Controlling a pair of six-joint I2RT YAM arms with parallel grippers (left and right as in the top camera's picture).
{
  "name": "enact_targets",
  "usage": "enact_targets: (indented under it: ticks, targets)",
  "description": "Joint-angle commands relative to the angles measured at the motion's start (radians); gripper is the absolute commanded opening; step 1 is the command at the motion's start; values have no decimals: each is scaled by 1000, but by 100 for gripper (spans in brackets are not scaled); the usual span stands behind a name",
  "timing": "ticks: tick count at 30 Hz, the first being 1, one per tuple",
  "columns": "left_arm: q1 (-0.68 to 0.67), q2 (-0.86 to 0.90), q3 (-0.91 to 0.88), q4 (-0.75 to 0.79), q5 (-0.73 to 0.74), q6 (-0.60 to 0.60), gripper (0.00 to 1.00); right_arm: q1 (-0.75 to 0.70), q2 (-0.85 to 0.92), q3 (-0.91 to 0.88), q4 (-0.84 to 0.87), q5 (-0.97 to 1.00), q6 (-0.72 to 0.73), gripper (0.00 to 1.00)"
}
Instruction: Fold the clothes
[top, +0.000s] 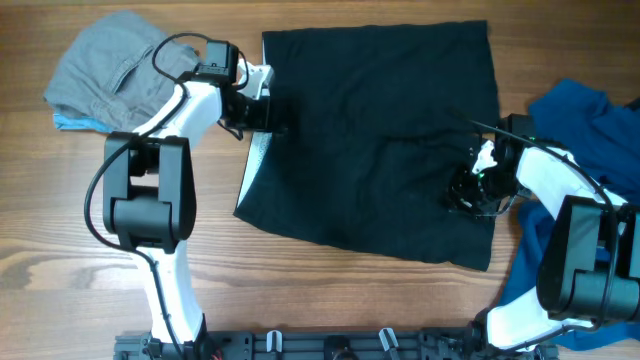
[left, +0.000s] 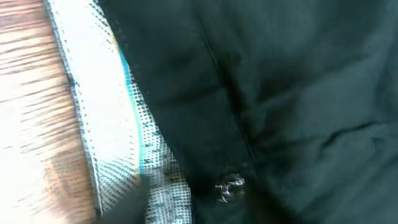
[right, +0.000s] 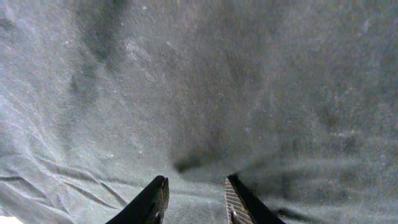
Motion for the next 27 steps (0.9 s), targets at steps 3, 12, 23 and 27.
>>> enact_targets:
  ticks: [3, 12, 23, 27]
  targets:
    - [-7, 8, 15, 16, 16, -14, 88, 0, -12, -8, 32, 29, 1, 34]
    - [-9, 40, 15, 24, 155, -14, 55, 0, -12, -8, 45, 29, 2, 34]
    - [41, -54, 54, 40, 158, -41, 4, 0, -12, -8, 44, 44, 3, 34]
    - [42, -135, 55, 38, 25, -41, 4, 0, -12, -8, 45, 44, 3, 34]
